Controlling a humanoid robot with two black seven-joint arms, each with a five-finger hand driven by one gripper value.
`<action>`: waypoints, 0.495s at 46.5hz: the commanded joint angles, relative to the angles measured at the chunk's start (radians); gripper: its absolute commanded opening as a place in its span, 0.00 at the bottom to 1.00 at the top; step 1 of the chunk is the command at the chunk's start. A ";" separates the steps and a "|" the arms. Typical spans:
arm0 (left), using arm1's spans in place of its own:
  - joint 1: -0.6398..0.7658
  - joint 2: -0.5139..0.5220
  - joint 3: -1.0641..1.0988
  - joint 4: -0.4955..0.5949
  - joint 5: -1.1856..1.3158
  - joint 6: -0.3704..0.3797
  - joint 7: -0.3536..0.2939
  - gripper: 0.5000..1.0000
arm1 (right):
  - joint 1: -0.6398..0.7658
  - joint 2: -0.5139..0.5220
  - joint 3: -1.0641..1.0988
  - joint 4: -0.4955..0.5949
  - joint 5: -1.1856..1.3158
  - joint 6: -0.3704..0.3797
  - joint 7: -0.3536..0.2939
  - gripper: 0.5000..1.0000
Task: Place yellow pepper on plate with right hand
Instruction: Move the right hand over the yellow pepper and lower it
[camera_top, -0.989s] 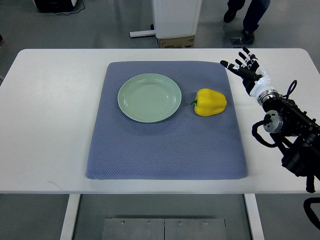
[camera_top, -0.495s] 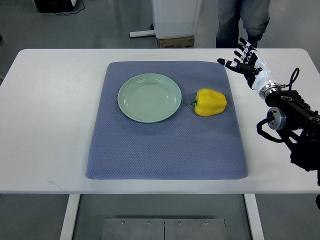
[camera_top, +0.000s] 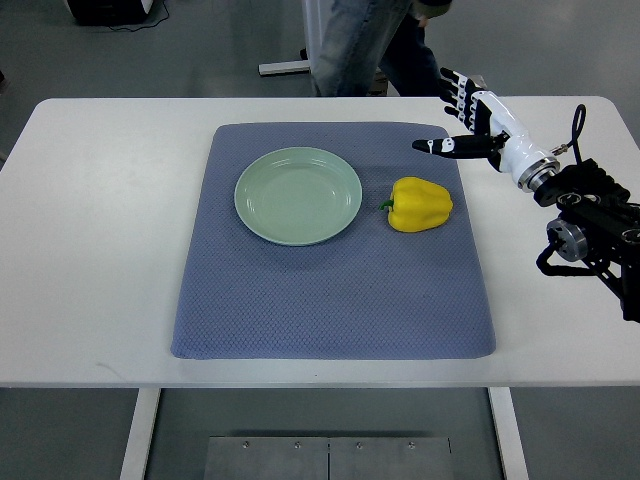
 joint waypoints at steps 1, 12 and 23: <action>0.000 0.000 0.000 0.000 0.000 0.000 0.000 1.00 | 0.031 -0.004 -0.060 0.001 -0.015 0.000 0.027 1.00; 0.000 0.000 0.000 -0.001 0.000 0.000 0.000 1.00 | 0.080 -0.007 -0.191 0.007 -0.026 0.000 0.072 1.00; 0.000 0.000 0.000 -0.001 0.000 0.000 0.000 1.00 | 0.102 -0.007 -0.226 0.036 -0.109 0.000 0.081 1.00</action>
